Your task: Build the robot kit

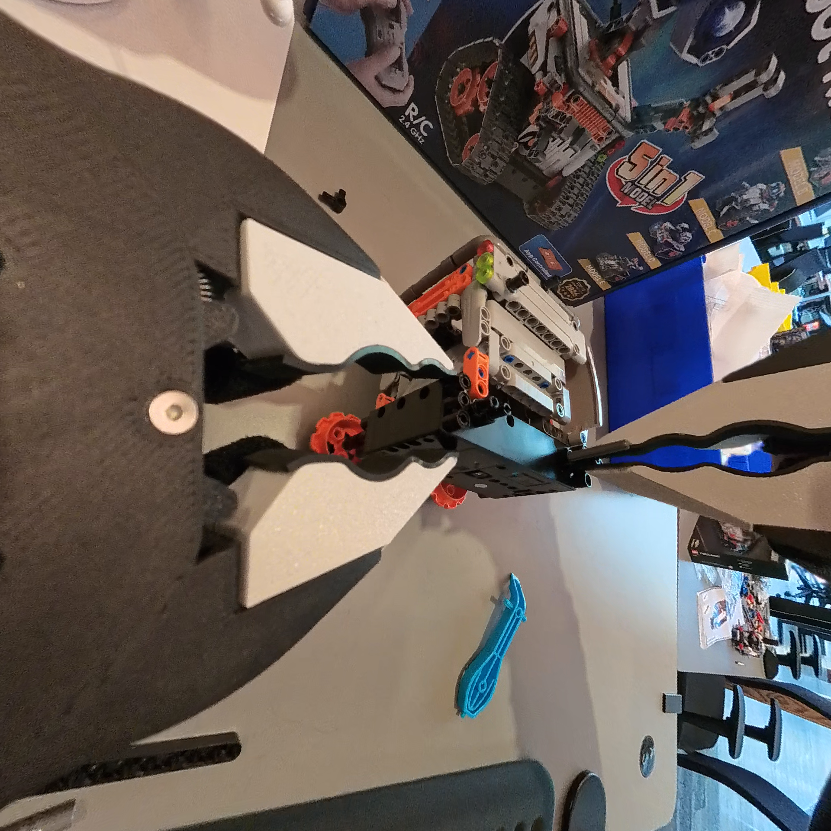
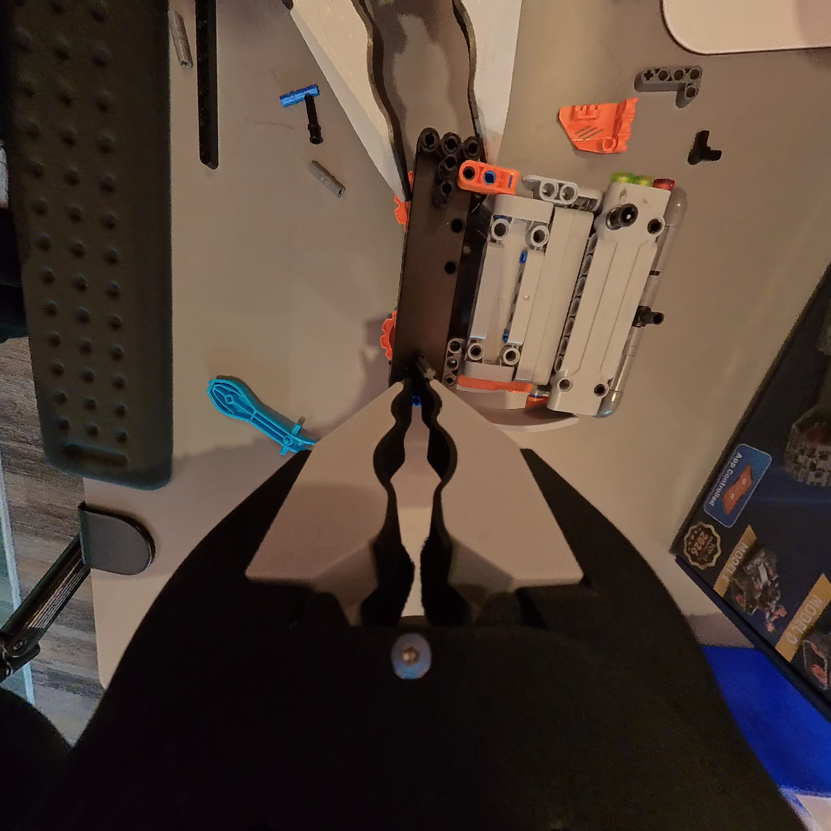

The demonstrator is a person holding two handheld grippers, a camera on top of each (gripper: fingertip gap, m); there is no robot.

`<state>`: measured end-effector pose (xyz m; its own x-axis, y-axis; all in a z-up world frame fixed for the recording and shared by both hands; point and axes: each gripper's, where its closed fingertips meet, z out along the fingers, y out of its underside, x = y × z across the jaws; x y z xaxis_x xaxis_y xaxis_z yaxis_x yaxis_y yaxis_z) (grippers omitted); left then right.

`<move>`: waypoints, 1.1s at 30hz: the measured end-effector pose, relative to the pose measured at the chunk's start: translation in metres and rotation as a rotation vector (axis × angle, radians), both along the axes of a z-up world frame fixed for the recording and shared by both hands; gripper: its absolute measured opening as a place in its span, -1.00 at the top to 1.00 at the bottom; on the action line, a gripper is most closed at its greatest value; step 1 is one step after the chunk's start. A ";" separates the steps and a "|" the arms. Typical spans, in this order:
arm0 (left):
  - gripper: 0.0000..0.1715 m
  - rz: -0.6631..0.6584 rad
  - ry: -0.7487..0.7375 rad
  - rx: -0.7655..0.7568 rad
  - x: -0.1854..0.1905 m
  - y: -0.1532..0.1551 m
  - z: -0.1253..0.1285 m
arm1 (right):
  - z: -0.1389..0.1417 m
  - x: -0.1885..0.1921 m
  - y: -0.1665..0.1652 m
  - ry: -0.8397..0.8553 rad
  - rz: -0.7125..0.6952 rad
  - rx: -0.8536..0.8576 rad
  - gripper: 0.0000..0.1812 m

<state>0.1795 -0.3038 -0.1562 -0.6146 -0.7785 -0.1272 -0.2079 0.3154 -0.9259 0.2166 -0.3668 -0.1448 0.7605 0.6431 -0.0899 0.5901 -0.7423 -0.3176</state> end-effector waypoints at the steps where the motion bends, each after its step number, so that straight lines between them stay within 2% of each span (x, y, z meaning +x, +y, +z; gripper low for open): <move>1: 0.66 0.001 0.000 0.000 0.000 0.000 0.000 | 0.000 0.000 0.000 0.011 -0.004 -0.002 0.99; 7: 0.66 -0.001 -0.002 0.002 0.000 0.000 -0.001 | 0.002 0.004 0.003 -0.013 -0.068 0.010 0.94; 10: 0.66 -0.005 0.000 -0.002 -0.001 0.001 -0.001 | 0.005 0.001 0.001 0.036 -0.102 0.042 0.90; 13: 0.66 -0.004 0.000 0.000 -0.001 0.001 -0.001 | 0.010 0.001 0.006 0.052 -0.119 0.092 1.00; 24: 0.66 -0.002 0.001 -0.002 0.000 0.000 -0.001 | 0.006 0.002 0.005 0.028 -0.108 0.116 1.00; 29: 0.66 -0.002 0.001 -0.003 0.000 0.001 -0.001 | 0.007 0.003 0.006 0.018 -0.148 0.140 1.00; 33: 0.64 0.008 -0.006 0.000 -0.001 0.006 0.004 | 0.029 0.011 0.006 0.015 -0.233 0.227 0.89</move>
<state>0.1782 -0.2973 -0.1522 -0.6075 -0.7835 -0.1308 -0.2045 0.3134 -0.9273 0.2274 -0.3605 -0.1161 0.8892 0.4568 0.0242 0.4069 -0.7658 -0.4980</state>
